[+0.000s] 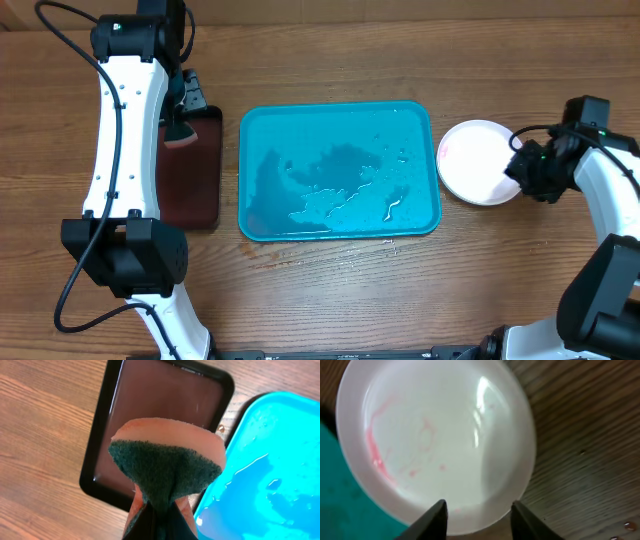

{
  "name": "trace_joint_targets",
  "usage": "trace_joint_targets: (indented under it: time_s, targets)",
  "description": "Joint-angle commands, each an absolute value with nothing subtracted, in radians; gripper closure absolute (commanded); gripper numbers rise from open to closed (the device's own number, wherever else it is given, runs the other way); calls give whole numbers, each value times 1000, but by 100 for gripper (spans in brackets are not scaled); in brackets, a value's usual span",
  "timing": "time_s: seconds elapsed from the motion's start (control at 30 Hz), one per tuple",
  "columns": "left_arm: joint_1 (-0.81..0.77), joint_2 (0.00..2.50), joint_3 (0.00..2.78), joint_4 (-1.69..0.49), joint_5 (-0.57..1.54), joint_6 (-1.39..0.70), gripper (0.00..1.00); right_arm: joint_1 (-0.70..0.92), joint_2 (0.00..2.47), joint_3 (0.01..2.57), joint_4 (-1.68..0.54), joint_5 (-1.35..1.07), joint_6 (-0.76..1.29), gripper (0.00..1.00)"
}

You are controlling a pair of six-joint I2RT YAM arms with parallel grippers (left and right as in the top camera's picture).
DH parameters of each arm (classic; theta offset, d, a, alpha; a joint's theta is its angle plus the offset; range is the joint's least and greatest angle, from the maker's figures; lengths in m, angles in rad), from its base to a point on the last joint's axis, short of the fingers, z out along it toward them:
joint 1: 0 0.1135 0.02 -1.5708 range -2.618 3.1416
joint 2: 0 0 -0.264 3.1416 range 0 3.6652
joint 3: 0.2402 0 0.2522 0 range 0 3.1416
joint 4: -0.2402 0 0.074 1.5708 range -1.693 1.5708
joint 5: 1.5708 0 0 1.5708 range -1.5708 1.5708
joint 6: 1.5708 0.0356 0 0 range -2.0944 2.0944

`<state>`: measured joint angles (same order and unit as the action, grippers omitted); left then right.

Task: Clean dirty plates on tray and stack at the side
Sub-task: 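Place the white plate on the yellow plate stack with right gripper, then drop the sponge into the dark sponge tray with left gripper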

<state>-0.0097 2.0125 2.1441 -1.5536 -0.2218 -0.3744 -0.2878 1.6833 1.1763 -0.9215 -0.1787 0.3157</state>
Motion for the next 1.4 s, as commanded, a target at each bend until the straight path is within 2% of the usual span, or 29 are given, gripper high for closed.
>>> trace_joint_targets:
  time_s: [0.0,0.23,0.37,0.47,0.73,0.93,1.03,1.17,1.2,1.23,1.27,1.37]
  targets:
    - [16,2020,2135,-1578,-238,-389,96,-254,1685,1203,-939,-297,279,52]
    - [77,2020,2079,-1591,-235,-359,96,-104,1685,1247,-933,-361,279,38]
    - [125,2022,1971,-1490,-191,-251,96,-14,1686,1247,-917,-360,257,28]
    - [153,2023,1858,-1353,-130,-129,96,39,1686,1247,-910,-356,257,25]
    - [162,2024,1561,-997,-130,8,96,97,1686,1247,-900,-334,257,21]
    - [162,2024,1446,-873,-130,52,96,97,1686,1247,-899,-334,257,20]
    - [162,2023,1445,-874,-130,97,81,97,1686,1247,-899,-333,257,18]
    - [162,2013,1503,-911,-160,101,54,97,1685,1250,-895,-315,257,16]
    - [162,2010,1534,-935,-160,101,42,97,1685,1255,-896,-316,257,16]
    - [161,2006,1568,-960,-160,101,10,97,1684,1262,-900,-316,257,12]
    - [159,2000,1619,-1000,-160,102,0,97,1683,1275,-907,-316,257,0]
    - [149,1987,1774,-1112,-165,118,0,97,1673,1335,-952,-315,254,0]
